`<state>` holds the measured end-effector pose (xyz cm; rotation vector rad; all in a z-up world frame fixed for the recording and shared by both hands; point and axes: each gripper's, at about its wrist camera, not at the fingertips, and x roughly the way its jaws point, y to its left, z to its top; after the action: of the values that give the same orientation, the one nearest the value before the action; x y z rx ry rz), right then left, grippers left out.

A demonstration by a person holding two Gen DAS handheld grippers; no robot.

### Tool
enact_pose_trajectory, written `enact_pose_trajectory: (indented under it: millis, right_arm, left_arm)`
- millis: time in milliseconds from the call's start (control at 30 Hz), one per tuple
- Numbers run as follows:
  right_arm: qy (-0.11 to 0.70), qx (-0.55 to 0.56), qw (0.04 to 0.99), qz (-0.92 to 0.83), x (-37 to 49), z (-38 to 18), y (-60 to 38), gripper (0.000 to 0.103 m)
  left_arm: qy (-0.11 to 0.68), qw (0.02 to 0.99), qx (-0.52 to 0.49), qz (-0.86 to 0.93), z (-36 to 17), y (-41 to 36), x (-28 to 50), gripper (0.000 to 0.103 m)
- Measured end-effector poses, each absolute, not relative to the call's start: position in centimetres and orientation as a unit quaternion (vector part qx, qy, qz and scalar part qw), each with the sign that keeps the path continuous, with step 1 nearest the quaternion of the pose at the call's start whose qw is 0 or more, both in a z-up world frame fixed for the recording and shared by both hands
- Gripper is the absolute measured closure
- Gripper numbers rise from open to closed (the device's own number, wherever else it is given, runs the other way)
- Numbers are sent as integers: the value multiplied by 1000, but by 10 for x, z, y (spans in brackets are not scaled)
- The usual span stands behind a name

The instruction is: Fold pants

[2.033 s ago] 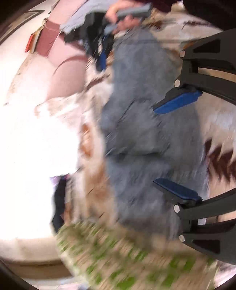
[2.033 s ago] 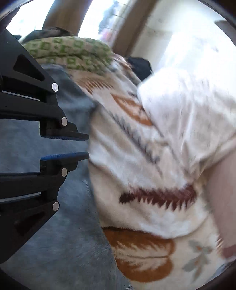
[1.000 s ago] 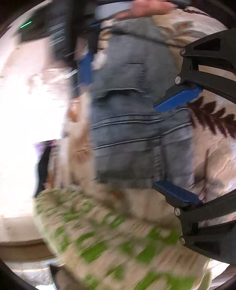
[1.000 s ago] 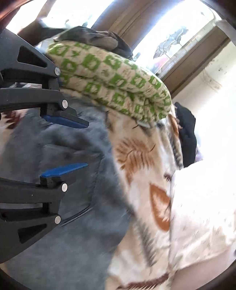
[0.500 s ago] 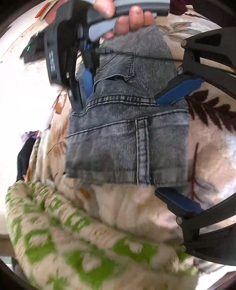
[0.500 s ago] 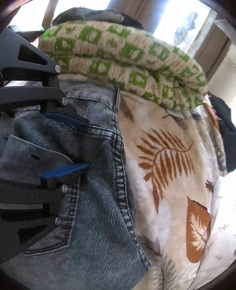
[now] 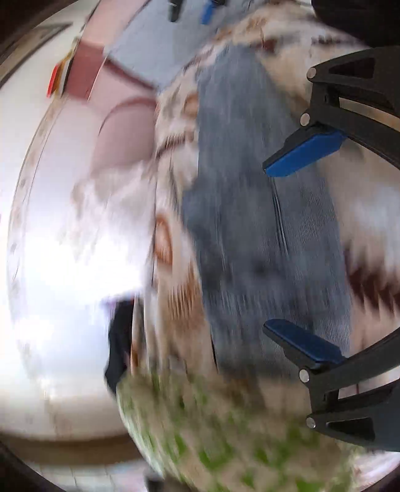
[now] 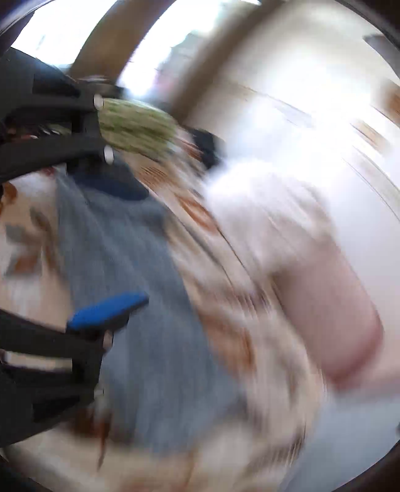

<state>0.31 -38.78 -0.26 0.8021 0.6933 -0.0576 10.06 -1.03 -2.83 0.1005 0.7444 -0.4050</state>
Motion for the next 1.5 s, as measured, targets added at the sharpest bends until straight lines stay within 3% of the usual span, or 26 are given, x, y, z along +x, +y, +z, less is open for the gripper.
enact_pose_trajectory:
  millis: [100,233,567,833,967,1133,1300,1500]
  right_arm:
    - [280,469,834,-79,-52,-23,-450,28]
    - [269,537,792,-108,-75,-64,-484,28]
    - [300,594,732,-145,-44,-139,-506,28]
    - [240,646,711,-141,-48,-157,-524,29]
    - [260,618,732,-122,-39,-152,-517,30]
    - [272,623,724,-122,-45,-160,-518,57]
    - [268,634,717,-114,-52,-165,-521,59]
    - [267,623,726,-116,-52,-160,-517,59]
  left_arm:
    - [370,884,84,-272,-12,-82,105,8]
    - [375,843,148,-355,1,-178,121,5]
    - [427,728,270,-464,-37,-351,169,5]
    - [474,659,259,-524,-67,-418,209,5]
    - [498,607,253,-566,-80,-443,210,5]
    - [513,552,273,-598,-99,-468,204,21]
    - [515,526,293,-611,-111,-484,199,23]
    - [538,508,246,-627,-117,-503,209,25]
